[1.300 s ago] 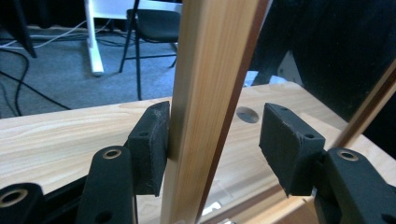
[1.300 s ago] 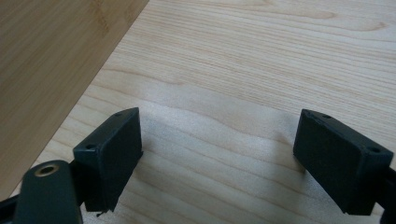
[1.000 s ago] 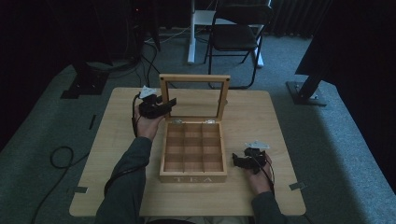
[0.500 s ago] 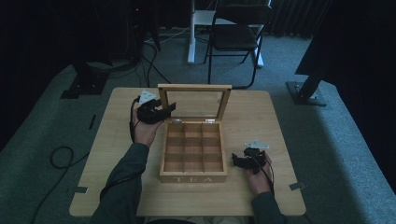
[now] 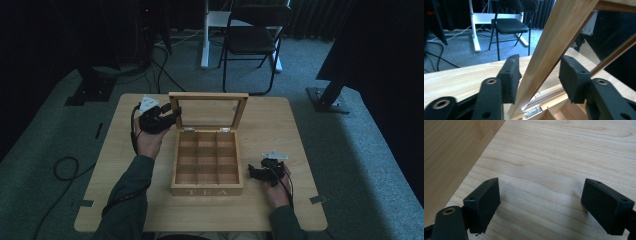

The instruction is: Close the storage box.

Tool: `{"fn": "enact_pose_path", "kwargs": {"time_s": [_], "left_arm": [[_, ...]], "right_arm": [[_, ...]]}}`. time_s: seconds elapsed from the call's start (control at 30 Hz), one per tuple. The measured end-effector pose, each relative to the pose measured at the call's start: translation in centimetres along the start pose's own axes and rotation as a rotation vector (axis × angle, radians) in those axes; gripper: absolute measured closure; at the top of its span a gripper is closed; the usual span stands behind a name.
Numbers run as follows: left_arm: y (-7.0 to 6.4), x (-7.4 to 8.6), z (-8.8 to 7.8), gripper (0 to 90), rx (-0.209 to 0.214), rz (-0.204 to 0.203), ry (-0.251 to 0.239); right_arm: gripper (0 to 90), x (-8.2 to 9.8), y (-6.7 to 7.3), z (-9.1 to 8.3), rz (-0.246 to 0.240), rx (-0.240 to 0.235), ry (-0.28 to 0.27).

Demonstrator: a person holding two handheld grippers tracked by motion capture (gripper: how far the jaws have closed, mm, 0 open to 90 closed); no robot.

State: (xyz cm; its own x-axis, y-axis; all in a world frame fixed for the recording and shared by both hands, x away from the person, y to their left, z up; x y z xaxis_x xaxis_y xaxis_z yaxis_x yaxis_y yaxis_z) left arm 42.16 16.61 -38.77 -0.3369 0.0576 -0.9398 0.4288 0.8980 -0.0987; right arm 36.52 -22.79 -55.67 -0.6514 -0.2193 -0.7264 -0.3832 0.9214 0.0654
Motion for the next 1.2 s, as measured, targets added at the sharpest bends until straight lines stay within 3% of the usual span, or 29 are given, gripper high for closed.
{"fn": "enact_pose_path", "kwargs": {"time_s": [0.4, 1.2], "left_arm": [[-0.9, -0.6, -1.1, 61.1, -0.015, 0.068, 0.010], [-1.4, 0.1, -2.7, 59.4, 0.007, 0.022, -0.018]], "right_arm": [[15.0, 0.0, 0.1, 0.0, -0.003, -0.004, 0.000], [15.0, 0.0, 0.1, 0.0, -0.004, -0.004, 0.000]]}}
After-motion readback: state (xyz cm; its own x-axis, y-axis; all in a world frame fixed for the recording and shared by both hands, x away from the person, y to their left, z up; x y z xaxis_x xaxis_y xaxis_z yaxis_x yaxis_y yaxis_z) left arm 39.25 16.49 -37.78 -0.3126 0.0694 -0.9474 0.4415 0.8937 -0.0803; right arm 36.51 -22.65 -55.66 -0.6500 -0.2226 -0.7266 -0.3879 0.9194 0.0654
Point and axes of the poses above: each handheld gripper's, and its own axes: z roughly forward along the jaws, x roughly out of its underside, y roughly to its left, the point moved 1 cm from there along z, roughly forward along the jaws, and after that the axes turned 5 degrees about -x, right-handed, at the moved point
